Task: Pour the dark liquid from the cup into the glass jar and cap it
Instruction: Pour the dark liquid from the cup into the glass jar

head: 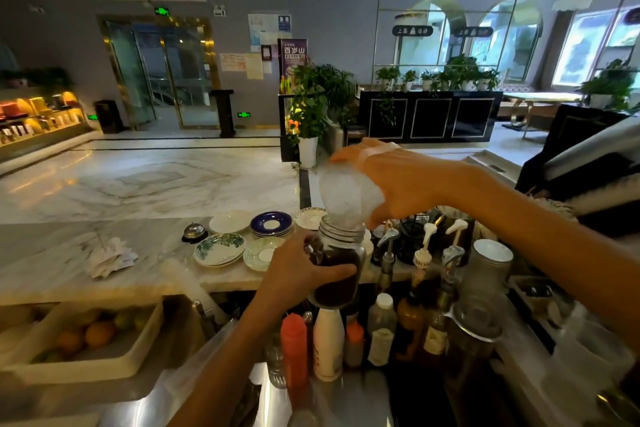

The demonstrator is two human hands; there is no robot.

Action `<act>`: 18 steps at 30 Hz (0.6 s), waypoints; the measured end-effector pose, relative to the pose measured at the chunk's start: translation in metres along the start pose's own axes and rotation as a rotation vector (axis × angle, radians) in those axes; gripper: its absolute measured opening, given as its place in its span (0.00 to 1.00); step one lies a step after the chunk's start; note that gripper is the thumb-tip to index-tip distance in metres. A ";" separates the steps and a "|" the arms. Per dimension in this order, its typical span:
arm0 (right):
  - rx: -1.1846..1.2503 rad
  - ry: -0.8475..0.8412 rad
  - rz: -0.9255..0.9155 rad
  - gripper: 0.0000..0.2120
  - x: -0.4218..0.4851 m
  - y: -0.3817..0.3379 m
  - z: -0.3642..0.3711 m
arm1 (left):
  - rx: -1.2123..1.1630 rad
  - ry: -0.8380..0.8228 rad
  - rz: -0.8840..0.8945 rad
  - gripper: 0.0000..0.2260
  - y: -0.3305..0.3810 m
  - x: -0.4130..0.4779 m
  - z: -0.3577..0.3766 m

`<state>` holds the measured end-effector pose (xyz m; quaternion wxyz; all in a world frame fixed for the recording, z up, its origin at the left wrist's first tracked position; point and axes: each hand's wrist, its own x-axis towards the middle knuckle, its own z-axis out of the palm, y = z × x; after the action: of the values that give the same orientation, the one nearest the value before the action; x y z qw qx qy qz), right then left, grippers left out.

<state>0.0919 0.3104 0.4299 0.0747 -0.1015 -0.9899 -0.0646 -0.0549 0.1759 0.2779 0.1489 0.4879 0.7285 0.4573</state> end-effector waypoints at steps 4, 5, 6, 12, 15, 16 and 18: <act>0.516 0.195 0.348 0.46 -0.018 -0.003 0.052 | -0.102 -0.026 -0.042 0.30 -0.027 -0.019 0.002; 0.736 0.258 0.386 0.38 -0.026 -0.005 0.071 | -0.126 -0.032 -0.059 0.31 -0.038 -0.026 0.003; 0.973 0.316 0.384 0.27 -0.034 -0.008 0.092 | -0.160 -0.037 -0.079 0.31 -0.051 -0.035 0.005; 1.618 0.306 0.638 0.22 -0.101 -0.054 0.242 | -0.192 0.005 -0.224 0.34 -0.137 -0.113 0.026; 1.544 0.142 0.892 0.15 -0.152 -0.095 0.323 | -0.183 -0.008 -0.318 0.38 -0.182 -0.159 0.048; 1.593 0.110 0.978 0.18 -0.168 -0.109 0.344 | -0.175 -0.015 -0.347 0.38 -0.195 -0.173 0.056; 1.601 0.006 1.082 0.22 -0.192 -0.134 0.375 | -0.161 -0.057 -0.402 0.38 -0.218 -0.195 0.074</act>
<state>0.1994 0.1974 0.0157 0.1439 -0.4628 -0.5597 0.6721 -0.0376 0.0260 0.0163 0.2960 0.3322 0.7677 0.4611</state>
